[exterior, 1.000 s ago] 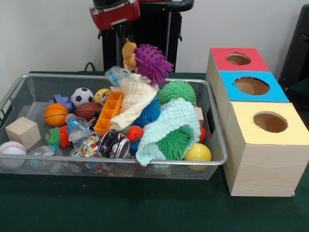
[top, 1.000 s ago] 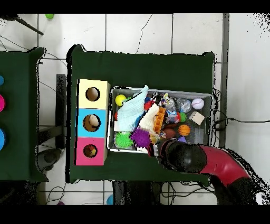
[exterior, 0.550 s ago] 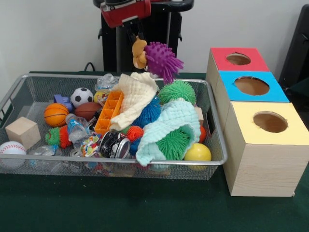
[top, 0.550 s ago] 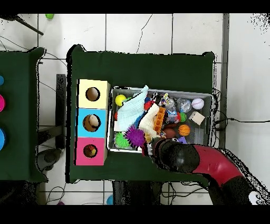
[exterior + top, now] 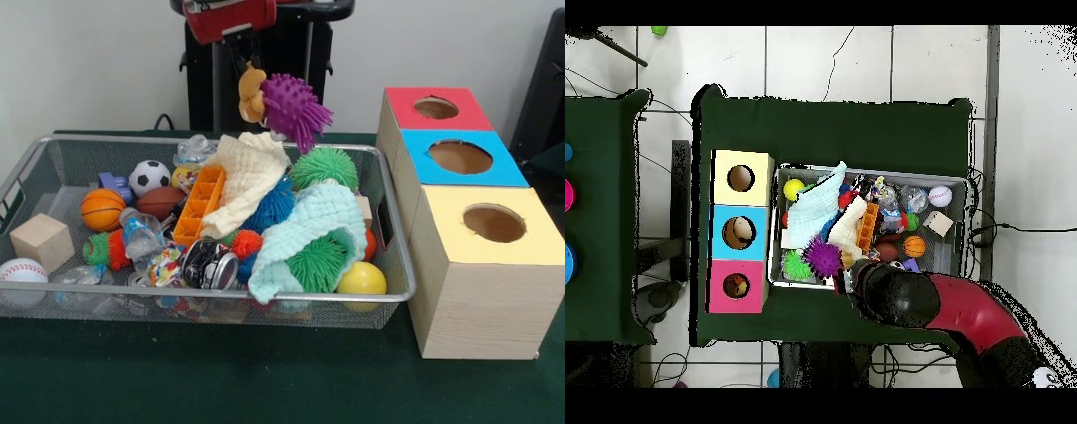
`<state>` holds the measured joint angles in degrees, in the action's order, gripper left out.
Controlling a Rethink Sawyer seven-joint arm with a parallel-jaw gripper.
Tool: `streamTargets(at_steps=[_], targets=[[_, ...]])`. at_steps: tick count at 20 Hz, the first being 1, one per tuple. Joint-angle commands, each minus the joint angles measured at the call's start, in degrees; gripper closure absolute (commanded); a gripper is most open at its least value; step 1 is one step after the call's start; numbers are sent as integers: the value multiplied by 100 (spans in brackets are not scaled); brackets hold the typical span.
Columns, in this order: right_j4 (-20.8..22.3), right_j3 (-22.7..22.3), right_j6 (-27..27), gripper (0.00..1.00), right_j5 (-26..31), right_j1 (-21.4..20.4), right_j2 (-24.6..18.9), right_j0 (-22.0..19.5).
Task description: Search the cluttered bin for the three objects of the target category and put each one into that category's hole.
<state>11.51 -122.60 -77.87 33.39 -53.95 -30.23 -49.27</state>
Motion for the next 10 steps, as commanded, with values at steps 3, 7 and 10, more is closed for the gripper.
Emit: streamTargets(at_steps=[3,7,10], targets=[[419,1021,-1425,100,-909,149,977,964],[383,1062,-1430,100,-1676,307,1236,1237],[336,1085,-1381,100,-1983,349,1399,1389]])
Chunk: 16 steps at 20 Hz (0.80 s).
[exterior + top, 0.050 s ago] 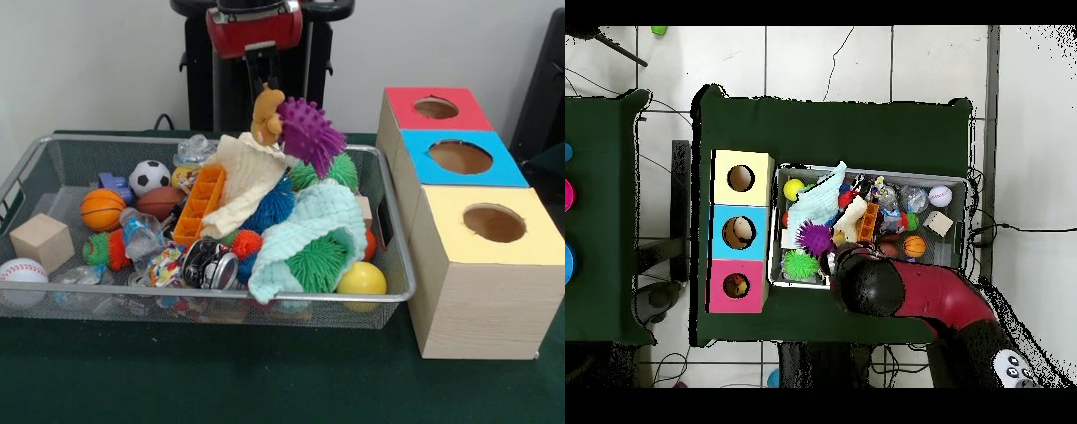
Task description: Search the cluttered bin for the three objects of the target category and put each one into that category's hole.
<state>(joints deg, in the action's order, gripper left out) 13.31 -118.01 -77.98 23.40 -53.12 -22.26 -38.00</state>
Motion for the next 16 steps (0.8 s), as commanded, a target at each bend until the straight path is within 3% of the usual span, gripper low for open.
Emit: streamTargets(at_steps=[1,9,10,16], targets=[[124,636,-1343,100,-1000,267,647,302],[-231,473,-1222,100,-1384,323,594,263],[-244,453,-1109,0,-1283,333,552,229],[-407,417,-1047,0,-768,410,621,262]])
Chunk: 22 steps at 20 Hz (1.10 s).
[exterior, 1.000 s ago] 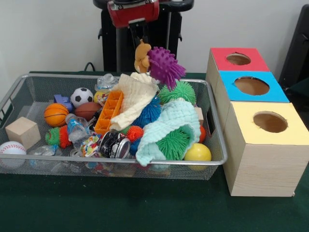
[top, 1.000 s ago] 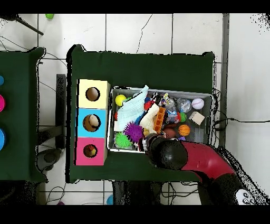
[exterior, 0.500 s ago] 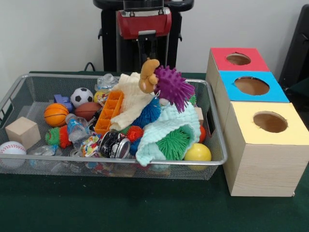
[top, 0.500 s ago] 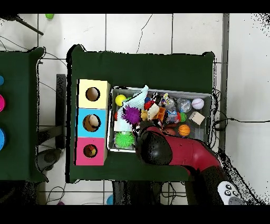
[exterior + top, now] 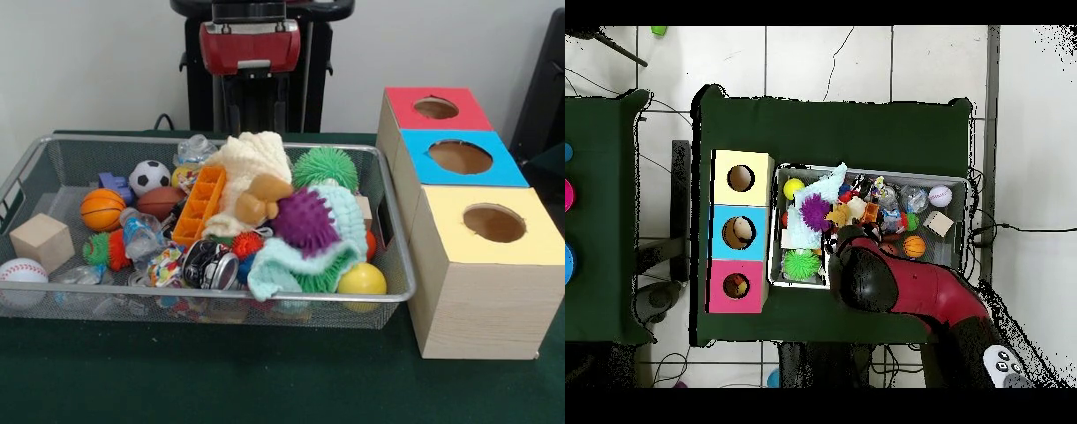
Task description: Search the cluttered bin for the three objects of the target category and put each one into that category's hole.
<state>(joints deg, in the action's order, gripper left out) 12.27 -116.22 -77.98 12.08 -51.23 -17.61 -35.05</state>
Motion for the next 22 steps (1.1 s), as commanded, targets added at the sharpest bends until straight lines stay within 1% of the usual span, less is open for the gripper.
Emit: streamTargets(at_steps=[1,6,9,12,15,17,20,22], targets=[[-358,225,-1095,0,420,207,214,-1],[-591,143,-1163,0,531,257,242,9],[-638,86,-1097,0,426,295,189,-40],[-515,97,-1025,0,98,360,198,-75],[-433,136,-1135,0,-399,509,256,-70],[-403,112,-1283,0,-937,619,181,-131],[-391,113,-1423,0,-1480,723,34,-215],[-364,149,-1412,0,-1670,723,-41,-239]])
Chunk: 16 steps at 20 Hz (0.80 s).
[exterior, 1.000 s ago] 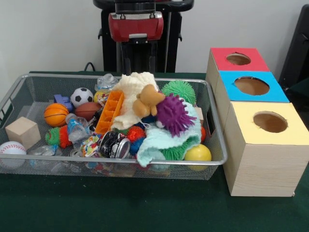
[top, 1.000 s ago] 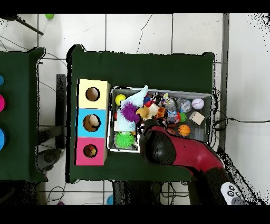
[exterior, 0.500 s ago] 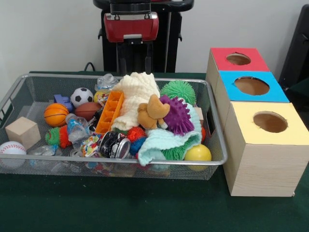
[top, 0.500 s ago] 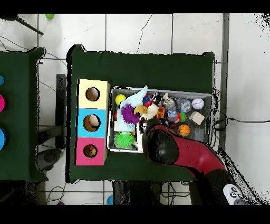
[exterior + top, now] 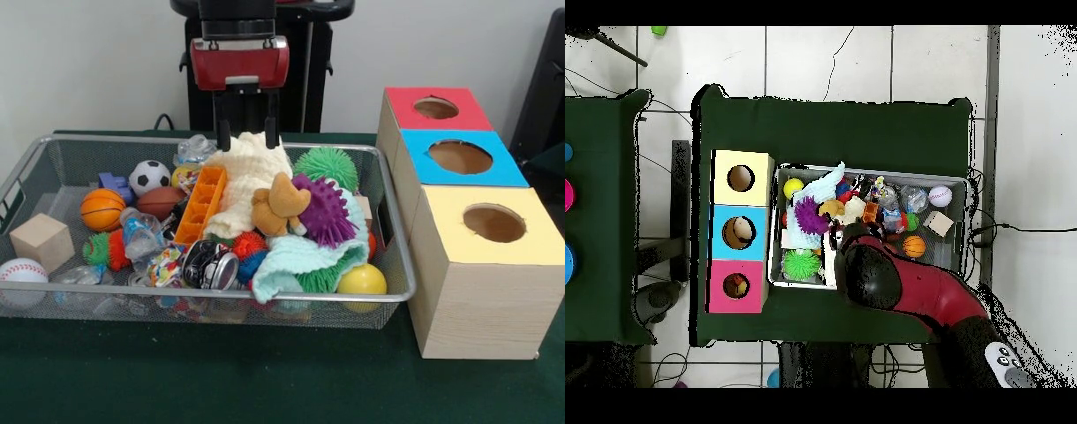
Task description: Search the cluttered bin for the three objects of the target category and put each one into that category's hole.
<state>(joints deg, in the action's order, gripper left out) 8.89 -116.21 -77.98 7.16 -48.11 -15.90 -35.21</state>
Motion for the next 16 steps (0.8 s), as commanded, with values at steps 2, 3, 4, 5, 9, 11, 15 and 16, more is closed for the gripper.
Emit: streamTargets(at_steps=[2,3,4,5,9,11,15,16], targets=[[-61,200,-1339,0,-1140,344,-220,-192],[-94,241,-1292,0,-1073,315,-221,-175],[-126,281,-1246,0,-1006,286,-221,-157],[-164,335,-1195,0,-933,275,-209,-130],[-335,442,-1154,0,-703,205,-247,-103],[-452,460,-1167,0,-495,94,-210,-39],[-851,536,-1243,0,72,-224,61,303],[-932,561,-1262,0,182,-271,151,410]])
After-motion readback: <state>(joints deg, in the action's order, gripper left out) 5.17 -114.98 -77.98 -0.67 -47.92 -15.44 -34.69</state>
